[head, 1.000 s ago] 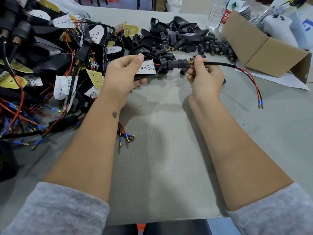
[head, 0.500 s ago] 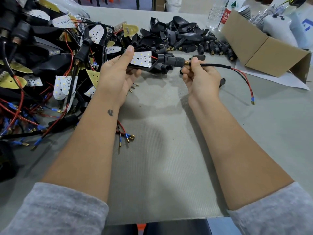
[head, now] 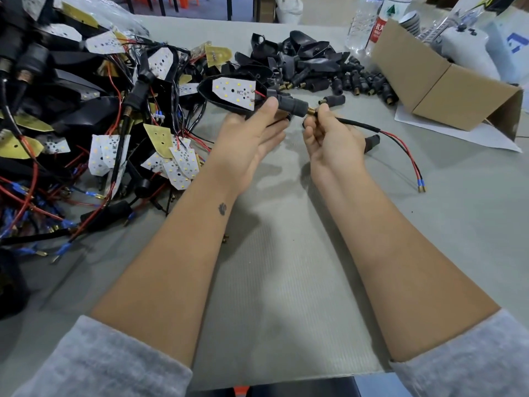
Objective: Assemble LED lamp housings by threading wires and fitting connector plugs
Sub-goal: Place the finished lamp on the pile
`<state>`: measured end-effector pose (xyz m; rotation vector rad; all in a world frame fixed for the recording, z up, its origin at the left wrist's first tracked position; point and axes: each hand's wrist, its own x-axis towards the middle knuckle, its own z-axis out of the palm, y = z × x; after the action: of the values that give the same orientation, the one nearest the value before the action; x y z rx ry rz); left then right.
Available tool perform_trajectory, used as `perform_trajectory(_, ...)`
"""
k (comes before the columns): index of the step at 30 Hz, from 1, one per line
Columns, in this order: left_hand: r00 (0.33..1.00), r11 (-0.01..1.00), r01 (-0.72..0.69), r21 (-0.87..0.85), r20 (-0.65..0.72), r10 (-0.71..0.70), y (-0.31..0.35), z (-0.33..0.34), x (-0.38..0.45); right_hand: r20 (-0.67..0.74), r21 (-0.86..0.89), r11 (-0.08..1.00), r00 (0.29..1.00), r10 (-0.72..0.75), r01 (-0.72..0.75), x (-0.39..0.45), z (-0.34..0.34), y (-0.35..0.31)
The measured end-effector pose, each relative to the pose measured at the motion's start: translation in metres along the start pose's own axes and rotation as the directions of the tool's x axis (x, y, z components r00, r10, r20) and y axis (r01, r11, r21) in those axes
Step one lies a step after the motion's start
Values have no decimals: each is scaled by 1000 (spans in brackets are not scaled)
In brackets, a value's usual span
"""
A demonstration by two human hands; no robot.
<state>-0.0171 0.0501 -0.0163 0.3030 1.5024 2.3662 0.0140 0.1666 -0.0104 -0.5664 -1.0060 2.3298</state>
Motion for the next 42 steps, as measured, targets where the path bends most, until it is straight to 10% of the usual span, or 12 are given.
perform_trajectory(15,993,962,-19,-274,-118,-14,13,-2,6,321,-212,963,918,231,-168,-12,5,4)
perform_trajectory(20,977,958,-5,-288,-207,-56,24,-6,8,437,-440,866,899,-24,236,-22,7,9)
perform_trajectory(25,951,1000,26,-12,-308,-29,43,-14,8,711,-438,416,590,-383,797,-37,7,21)
perform_trajectory(33,948,902,135,411,-319,3,107,-52,-15,986,-116,-49,109,-126,992,-69,40,36)
perform_trajectory(37,932,641,67,765,-277,233,153,-74,-24,991,-60,-120,45,-123,991,-92,81,48)
perform_trajectory(42,856,-81,261,962,-192,479,179,-122,-33,989,-116,-38,119,92,993,-113,120,73)
